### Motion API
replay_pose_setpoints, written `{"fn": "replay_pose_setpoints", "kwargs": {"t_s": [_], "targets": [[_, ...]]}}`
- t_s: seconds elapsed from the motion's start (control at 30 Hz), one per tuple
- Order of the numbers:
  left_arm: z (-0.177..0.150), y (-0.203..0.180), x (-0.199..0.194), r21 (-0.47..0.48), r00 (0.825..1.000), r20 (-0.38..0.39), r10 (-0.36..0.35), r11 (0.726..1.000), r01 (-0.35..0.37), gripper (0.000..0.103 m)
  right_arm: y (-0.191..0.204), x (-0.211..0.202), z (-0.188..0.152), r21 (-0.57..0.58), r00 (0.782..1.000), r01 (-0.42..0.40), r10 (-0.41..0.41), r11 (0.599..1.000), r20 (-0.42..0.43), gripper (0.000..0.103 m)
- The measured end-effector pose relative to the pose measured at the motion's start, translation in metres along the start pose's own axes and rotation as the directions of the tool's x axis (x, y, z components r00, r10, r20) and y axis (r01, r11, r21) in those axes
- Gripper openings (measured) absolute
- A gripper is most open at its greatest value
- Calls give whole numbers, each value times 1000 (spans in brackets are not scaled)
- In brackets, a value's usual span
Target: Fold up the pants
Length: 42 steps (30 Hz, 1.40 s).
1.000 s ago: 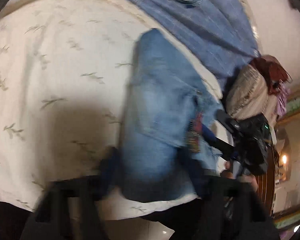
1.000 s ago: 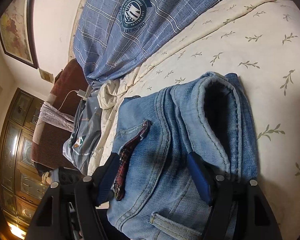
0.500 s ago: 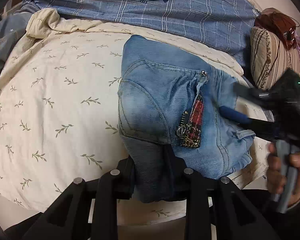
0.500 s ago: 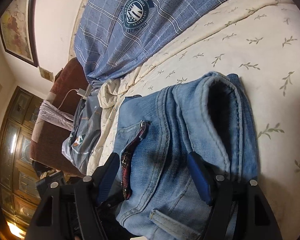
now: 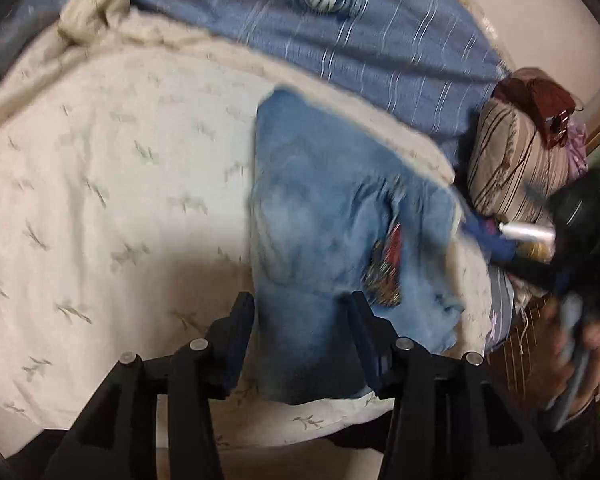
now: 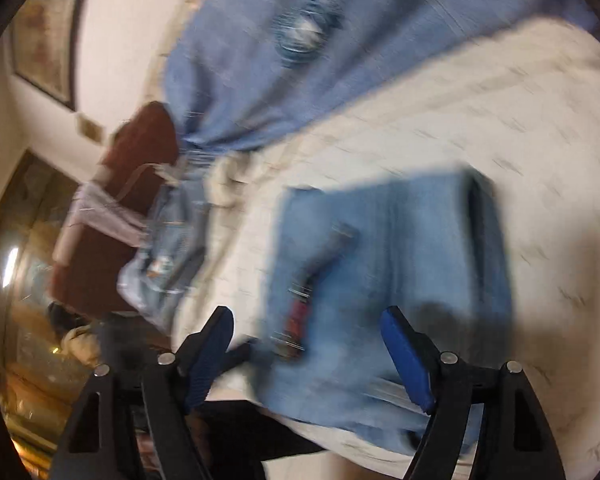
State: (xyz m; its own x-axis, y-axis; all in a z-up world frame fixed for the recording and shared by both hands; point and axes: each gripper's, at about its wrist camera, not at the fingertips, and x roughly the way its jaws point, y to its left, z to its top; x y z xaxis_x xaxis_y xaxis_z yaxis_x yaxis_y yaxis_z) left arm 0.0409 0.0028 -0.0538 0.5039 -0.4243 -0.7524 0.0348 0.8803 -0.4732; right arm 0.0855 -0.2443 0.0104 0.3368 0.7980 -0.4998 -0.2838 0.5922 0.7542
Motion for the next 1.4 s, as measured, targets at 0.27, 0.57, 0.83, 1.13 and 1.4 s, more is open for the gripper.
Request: {"fn": "replay_pose_setpoints", "kwargs": {"t_s": [0.27, 0.57, 0.83, 1.13, 1.4], "targets": [[-1, 6, 1, -22, 997, 4, -73, 997, 73, 51, -68, 78, 42, 179, 993, 71, -52, 981, -108, 77], [-7, 10, 9, -23, 996, -18, -88, 996, 88, 51, -36, 49, 52, 83, 986, 170, -169, 982, -11, 80], [-10, 11, 12, -21, 998, -7, -70, 997, 70, 56, -42, 35, 44, 103, 983, 179, -182, 978, 25, 80], [-6, 2, -3, 12, 996, 41, -82, 997, 81, 58, -49, 22, 38, 129, 991, 116, -123, 985, 52, 82], [-5, 19, -42, -36, 990, 112, -87, 995, 92, 67, -18, 6, -21, 64, 998, -54, 51, 996, 38, 84]]}}
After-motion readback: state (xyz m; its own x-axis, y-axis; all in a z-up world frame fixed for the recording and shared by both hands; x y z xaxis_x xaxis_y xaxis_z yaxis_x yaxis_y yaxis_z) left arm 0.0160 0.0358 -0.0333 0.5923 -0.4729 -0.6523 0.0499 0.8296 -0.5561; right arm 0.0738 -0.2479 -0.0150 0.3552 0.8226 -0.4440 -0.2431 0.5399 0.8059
